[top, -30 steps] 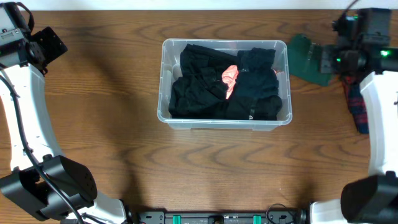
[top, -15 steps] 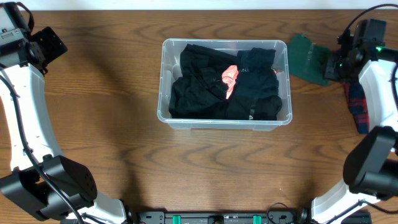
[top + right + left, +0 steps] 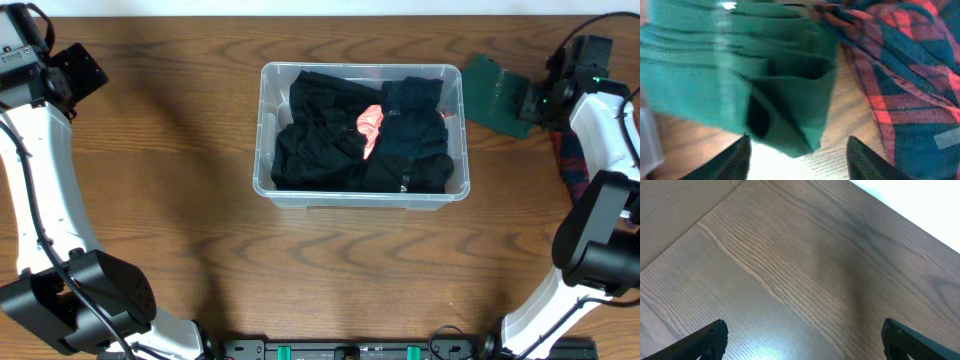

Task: Pack container
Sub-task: 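Move the right gripper back right toward the green garment, then lower the right gripper and grasp the green garment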

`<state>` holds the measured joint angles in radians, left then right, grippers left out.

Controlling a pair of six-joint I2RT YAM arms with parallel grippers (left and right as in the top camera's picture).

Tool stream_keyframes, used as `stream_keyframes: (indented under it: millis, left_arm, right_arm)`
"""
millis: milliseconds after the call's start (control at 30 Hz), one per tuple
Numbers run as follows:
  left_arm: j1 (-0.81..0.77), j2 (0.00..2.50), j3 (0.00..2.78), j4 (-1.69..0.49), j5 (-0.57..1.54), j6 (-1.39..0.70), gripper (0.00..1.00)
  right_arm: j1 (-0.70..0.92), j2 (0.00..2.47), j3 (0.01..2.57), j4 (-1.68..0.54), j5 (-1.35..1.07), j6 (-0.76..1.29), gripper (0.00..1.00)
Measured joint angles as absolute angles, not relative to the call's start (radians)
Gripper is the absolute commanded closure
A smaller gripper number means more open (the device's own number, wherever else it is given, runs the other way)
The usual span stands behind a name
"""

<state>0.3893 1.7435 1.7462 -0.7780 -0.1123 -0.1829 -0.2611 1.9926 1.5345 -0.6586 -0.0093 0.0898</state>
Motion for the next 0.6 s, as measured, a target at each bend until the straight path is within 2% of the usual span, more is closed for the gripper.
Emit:
stream_keyframes:
  millis: [133,600]
  left_arm:
    - [0.389,1.744,1.746,-0.778,-0.112,-0.183,0.02]
    - [0.389,1.744,1.746,-0.778,-0.112,-0.183,0.02]
  right_arm:
    - [-0.274,2.013,1.534,-0.637,-0.007,0.115,0.01]
    - [-0.274,2.075,1.534,-0.554,-0.035,0.207,0.01]
